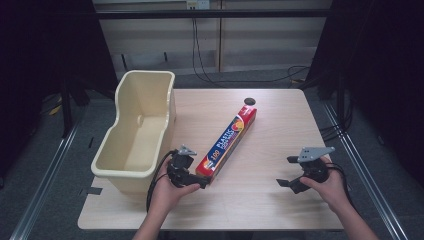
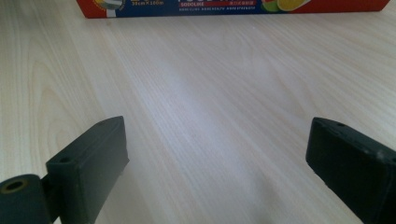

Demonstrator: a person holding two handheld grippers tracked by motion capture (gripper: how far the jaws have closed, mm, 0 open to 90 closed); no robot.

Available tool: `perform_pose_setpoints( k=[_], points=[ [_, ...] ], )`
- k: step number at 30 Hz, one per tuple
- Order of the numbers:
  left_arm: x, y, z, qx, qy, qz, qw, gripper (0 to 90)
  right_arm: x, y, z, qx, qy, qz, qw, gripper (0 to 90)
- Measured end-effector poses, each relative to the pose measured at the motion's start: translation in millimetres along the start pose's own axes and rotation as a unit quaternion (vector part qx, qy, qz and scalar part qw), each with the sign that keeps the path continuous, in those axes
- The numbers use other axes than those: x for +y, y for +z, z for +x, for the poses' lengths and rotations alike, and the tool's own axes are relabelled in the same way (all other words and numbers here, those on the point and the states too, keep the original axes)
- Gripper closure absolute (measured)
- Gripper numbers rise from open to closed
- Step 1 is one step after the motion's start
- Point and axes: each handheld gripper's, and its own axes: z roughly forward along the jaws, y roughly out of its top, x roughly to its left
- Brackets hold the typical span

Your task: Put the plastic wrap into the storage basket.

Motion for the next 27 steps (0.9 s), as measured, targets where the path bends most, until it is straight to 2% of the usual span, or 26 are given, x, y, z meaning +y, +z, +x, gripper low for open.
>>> perform_pose_setpoints(
  k=[2, 3, 5, 6, 10, 11, 13, 18, 19, 22, 25, 27],
  points=[
    [5.7, 1.4, -0.2, -0.003, 0.002, 0.005, 1.0000, 5.3, 0.1, -1.1, 0.0, -0.002, -0.002, 0.000, 1.0000, 4.4],
    [9.3, 2.0, -1.2, -0.006, -0.003, 0.003, 1.0000, 5.3, 0.4, -1.5, 0.0, -0.002, 0.000, -0.003, 1.0000, 4.4],
    [21.8, 5.2, -5.3, -0.005, 0.005, 0.012, 0.9999, 5.3, 0.9, -3.4, -0.8, -0.001, 0.004, -0.006, 1.0000, 3.9],
    [21.8, 5.2, -5.3, -0.005, 0.005, 0.012, 0.9999, 5.3, 1.0, -4.0, -1.0, -0.004, 0.006, -0.007, 0.9999, 3.8],
    [42.6, 11.8, -8.1, -0.017, 0.010, 0.022, 0.9996, 5.3, 0.8, -5.9, -2.4, -0.005, 0.011, -0.013, 0.9998, 3.5],
    [54.9, 16.4, -8.1, -0.021, 0.008, 0.024, 0.9995, 5.3, 0.6, -6.4, -2.5, -0.004, 0.012, -0.014, 0.9998, 3.6],
    [60.9, 19.0, -7.5, -0.022, 0.009, 0.031, 0.9992, 5.4, 0.6, -6.5, -2.5, -0.003, 0.013, -0.013, 0.9998, 3.5],
    [85.2, 35.9, -5.7, -0.020, 0.009, 0.045, 0.9988, 5.5, 0.8, -7.6, -2.2, 0.001, 0.014, -0.016, 0.9998, 3.6],
    [89.4, 39.7, -6.0, -0.022, 0.003, 0.039, 0.9990, 5.6, 0.6, -7.9, -2.5, 0.003, 0.015, -0.016, 0.9998, 3.4],
    [102.6, 48.9, -5.1, -0.017, 0.007, 0.048, 0.9987, 6.2, -0.1, -8.5, -3.2, 0.001, 0.020, -0.017, 0.9997, 3.4],
    [112.7, 57.6, -1.9, -0.014, -0.004, 0.047, 0.9988, 6.9, -0.2, -9.0, -3.0, 0.004, 0.019, -0.017, 0.9997, 3.6],
    [117.9, 62.7, 1.2, -0.012, -0.001, 0.055, 0.9984, 6.9, -0.1, -9.5, -3.0, 0.006, 0.020, -0.019, 0.9996, 3.5]
  ],
)
